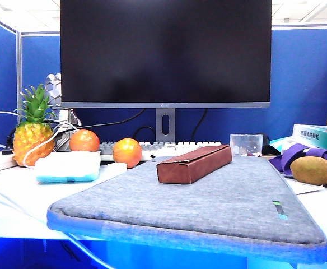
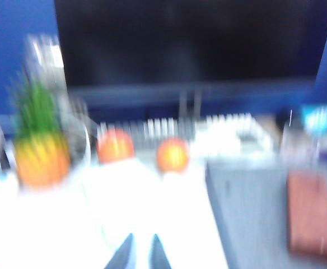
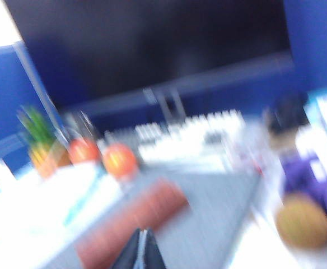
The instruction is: Close the glasses case.
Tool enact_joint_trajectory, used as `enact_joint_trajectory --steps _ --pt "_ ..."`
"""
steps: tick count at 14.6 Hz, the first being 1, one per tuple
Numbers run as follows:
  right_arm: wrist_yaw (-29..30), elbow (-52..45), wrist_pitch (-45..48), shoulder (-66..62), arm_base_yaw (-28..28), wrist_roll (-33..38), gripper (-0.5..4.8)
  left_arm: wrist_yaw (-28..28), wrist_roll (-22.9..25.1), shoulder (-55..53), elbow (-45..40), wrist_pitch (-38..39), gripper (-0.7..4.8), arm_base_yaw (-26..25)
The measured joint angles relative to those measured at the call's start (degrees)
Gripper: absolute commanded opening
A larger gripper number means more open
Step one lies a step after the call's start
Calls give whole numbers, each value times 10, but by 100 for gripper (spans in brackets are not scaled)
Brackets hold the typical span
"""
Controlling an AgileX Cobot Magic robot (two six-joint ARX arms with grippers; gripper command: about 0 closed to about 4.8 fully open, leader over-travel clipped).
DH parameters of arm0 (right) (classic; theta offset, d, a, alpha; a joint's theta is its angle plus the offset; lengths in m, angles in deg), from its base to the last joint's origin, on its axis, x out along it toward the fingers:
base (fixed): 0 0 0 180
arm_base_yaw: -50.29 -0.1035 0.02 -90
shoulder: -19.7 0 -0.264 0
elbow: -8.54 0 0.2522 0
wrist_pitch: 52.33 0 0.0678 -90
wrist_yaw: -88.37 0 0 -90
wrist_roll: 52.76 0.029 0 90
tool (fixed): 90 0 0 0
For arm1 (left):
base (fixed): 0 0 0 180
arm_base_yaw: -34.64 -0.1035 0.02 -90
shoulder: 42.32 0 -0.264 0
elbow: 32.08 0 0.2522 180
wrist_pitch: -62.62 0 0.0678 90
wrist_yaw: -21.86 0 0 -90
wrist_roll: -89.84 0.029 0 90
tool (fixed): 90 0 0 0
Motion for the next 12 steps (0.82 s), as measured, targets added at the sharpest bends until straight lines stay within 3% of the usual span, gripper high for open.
enact_joint_trajectory --steps 2,5,7,12 --pt "4 -24 -28 0 -1 -4 -6 0 -23 0 -57 0 47 0" --pt "59 -29 -102 0 -1 -4 -6 0 -26 0 -107 1 48 0" --pt "62 -29 -134 0 -1 -4 -6 3 -26 0 -135 2 48 0" --pt "63 -30 -133 0 -1 -4 -6 32 -31 0 -149 55 57 0"
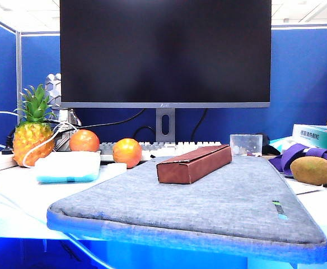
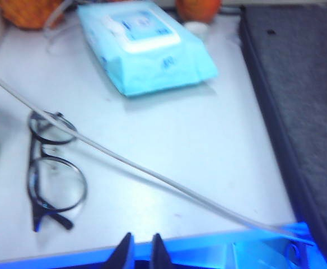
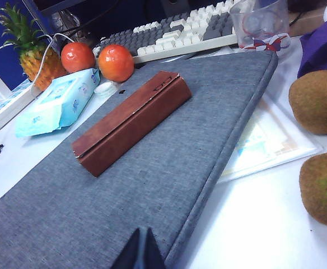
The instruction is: Close the glasses case.
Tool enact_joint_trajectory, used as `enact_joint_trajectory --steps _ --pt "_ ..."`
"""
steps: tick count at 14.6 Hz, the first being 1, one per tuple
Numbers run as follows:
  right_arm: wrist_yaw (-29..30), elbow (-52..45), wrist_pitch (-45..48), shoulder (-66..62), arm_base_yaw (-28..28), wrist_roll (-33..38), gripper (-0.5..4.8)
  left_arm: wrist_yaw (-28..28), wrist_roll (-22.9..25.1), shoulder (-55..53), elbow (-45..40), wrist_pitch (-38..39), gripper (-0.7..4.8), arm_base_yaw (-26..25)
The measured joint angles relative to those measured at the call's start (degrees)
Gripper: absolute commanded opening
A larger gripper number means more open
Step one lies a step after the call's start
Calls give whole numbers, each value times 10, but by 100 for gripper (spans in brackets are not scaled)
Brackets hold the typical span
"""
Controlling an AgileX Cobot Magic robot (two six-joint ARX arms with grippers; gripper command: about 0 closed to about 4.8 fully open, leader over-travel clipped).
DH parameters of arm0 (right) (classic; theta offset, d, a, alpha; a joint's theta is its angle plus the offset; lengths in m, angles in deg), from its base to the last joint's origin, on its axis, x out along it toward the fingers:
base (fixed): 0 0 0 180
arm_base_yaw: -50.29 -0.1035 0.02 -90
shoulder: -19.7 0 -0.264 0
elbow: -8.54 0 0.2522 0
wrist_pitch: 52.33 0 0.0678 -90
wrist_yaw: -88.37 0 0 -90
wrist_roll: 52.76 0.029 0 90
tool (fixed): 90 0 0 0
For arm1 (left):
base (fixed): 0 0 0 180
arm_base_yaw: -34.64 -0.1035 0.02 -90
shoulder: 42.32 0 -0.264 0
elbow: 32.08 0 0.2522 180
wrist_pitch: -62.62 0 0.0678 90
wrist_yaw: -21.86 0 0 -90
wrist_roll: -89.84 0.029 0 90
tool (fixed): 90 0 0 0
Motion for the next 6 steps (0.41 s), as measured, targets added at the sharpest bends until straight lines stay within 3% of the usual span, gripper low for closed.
enact_joint_trajectory --steps 6 --pt "0 0 -1 0 0 0 -6 -3 -2 0 0 0 56 0"
